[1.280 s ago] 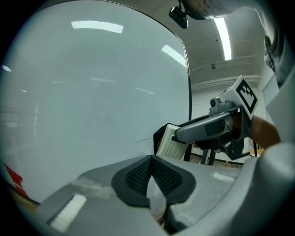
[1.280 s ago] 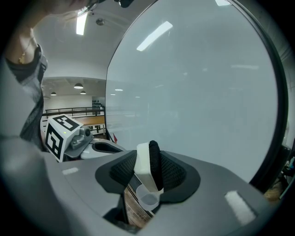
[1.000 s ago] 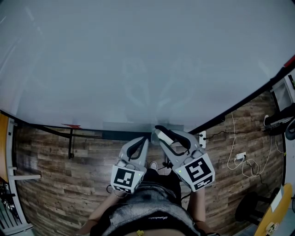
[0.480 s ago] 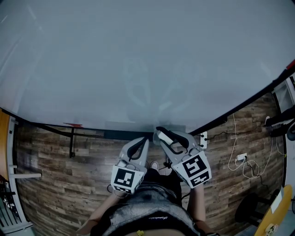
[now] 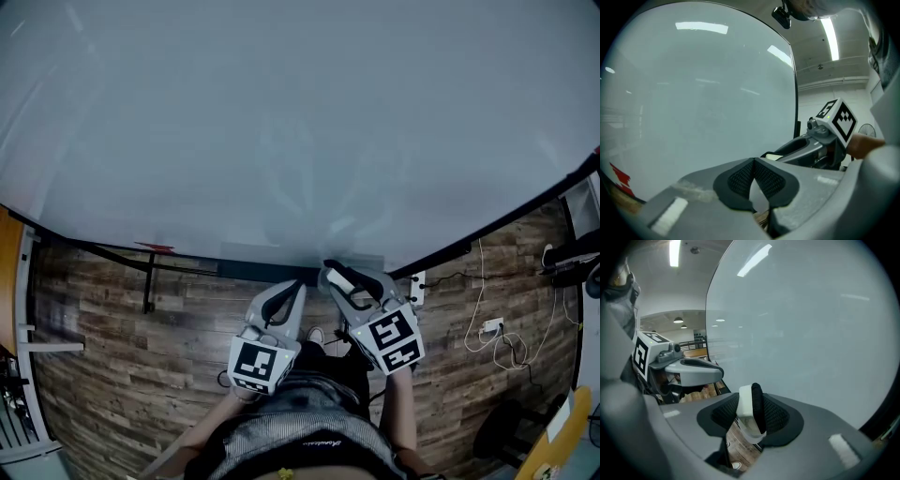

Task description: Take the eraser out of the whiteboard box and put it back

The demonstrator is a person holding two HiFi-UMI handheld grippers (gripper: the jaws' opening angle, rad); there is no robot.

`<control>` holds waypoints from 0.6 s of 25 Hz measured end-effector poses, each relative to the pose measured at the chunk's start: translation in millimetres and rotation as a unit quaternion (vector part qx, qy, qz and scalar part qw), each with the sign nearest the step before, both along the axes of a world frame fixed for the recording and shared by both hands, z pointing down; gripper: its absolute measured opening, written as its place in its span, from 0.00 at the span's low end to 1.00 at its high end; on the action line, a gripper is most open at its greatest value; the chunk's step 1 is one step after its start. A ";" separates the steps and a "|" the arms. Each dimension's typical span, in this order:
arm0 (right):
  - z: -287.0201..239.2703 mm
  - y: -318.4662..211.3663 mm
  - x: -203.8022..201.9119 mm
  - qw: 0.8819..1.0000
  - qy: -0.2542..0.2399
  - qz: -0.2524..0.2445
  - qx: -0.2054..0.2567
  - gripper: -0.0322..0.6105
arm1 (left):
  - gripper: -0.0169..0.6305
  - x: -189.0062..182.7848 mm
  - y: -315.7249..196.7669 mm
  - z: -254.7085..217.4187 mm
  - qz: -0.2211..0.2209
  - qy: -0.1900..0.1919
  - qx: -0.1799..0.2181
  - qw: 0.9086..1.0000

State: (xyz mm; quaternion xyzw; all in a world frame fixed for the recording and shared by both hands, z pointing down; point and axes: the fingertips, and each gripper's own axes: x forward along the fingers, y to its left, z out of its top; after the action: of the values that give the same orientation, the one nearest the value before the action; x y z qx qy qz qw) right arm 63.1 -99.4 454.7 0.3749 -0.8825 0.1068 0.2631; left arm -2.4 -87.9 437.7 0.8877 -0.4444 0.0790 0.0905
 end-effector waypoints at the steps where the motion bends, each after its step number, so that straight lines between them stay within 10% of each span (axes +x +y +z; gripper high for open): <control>1: 2.5 0.0 -0.7 1.000 0.001 0.000 -0.002 0.30 | 0.03 -1.2 0.6 0.7 -0.001 0.000 -0.001 1.000; 15: 32.5 -7.9 -1.2 1.000 0.008 0.000 -0.020 0.30 | 0.03 -5.4 -0.1 2.2 -0.005 -0.004 -0.004 1.000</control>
State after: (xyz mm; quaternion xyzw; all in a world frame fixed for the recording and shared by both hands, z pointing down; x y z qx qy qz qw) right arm 62.0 -107.3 487.2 0.3706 -0.8781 0.1213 0.2771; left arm -7.9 -88.0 439.9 0.8847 -0.4491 0.0838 0.0926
